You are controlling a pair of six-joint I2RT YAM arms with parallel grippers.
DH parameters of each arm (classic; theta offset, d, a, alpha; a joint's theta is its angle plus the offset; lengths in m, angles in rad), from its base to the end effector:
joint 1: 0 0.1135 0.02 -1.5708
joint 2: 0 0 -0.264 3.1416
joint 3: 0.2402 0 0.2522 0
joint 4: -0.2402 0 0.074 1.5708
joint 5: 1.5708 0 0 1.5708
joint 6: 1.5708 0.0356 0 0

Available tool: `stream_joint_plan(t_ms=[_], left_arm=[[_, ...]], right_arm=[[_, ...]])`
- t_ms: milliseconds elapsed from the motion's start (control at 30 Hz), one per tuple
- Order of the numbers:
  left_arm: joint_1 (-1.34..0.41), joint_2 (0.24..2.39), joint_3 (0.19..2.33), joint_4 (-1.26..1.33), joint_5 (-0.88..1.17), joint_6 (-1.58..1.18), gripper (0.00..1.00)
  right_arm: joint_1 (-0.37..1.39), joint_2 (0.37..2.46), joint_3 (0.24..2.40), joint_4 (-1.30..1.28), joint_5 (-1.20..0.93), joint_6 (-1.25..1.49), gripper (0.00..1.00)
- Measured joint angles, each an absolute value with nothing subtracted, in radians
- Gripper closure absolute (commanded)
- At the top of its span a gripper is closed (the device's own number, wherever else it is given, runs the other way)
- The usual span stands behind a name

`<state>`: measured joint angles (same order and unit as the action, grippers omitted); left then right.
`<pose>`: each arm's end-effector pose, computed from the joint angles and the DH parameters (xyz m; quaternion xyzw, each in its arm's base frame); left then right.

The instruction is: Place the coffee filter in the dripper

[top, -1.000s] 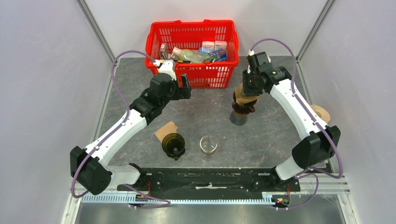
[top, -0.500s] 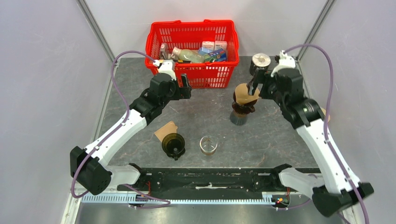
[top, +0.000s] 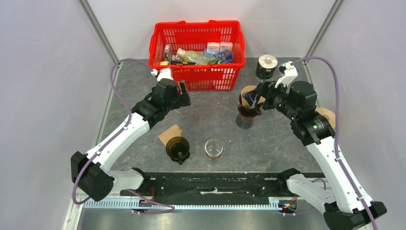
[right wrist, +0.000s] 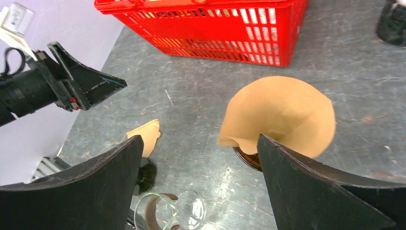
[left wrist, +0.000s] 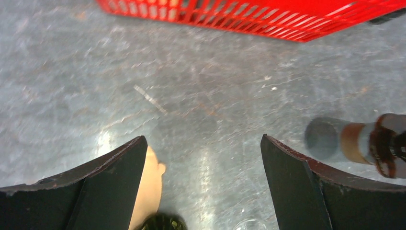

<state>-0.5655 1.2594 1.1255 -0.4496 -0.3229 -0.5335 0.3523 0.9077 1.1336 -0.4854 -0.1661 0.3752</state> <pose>0.2423 -0.1404 0.3322 -0.0622 0.8703 -0.1235 0.4728 0.1747 0.0705 0.4069 -0.0415 0.7904 0.2776 0.5444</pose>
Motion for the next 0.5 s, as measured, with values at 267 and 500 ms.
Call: stream_joint_plan(t_ms=[267, 500], left_arm=[[-0.558, 1.147, 1.045, -0.702, -0.418, -0.701, 0.04], [-0.558, 0.963, 0.869, -0.836, -0.355, -0.78, 0.13]], right_arm=[[0.353, 0.941, 1.089, -0.459, -0.2, 0.379, 0.03], [0.353, 0.876, 1.032, -0.48, -0.097, 0.355, 0.03]])
